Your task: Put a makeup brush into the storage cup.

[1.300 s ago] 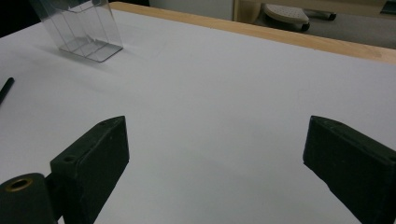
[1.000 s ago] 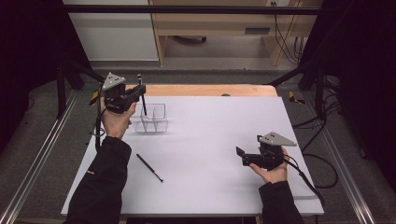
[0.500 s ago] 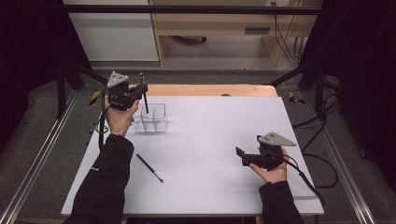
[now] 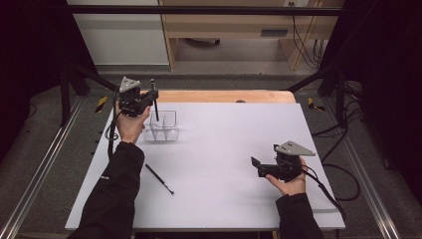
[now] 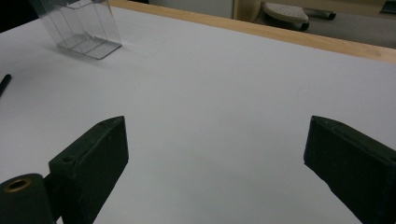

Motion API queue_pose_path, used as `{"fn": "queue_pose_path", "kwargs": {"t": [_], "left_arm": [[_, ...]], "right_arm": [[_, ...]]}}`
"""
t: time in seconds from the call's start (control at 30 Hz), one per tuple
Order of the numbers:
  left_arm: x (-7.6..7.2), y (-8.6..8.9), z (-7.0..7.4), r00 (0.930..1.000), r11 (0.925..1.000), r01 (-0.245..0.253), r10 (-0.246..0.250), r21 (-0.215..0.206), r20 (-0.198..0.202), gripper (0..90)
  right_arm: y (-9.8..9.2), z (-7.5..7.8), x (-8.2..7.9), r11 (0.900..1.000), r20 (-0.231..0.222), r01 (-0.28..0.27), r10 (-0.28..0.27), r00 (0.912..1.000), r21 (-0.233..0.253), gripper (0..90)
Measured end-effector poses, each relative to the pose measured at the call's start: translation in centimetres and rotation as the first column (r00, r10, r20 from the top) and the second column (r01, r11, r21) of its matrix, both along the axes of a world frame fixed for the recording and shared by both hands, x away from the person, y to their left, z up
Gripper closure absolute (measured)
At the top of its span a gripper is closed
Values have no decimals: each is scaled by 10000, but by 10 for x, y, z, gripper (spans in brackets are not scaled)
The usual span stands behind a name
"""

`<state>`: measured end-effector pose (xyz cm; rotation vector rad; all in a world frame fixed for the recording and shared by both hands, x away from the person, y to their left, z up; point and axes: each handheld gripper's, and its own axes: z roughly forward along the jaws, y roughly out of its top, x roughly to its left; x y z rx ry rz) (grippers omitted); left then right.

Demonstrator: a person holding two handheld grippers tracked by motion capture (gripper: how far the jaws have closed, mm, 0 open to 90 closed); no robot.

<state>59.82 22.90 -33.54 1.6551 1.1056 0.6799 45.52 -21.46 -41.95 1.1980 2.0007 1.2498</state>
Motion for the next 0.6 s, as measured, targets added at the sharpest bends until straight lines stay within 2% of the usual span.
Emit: {"fn": "queue_pose_path", "kwargs": {"t": [0.23, 0.6], "left_arm": [[3, -3, -3, 10000, 9999, 6, -7, 130, 29, 832], [10, -3, -13, 9998, 9996, -46, 51, 270, -176, 832]], "right_arm": [[1, 0, 0, 10000, -22, -27, 27, 10000, 2, 70], [0, 0, 0, 10000, -21, -42, 42, 10000, 2, 69]]}}
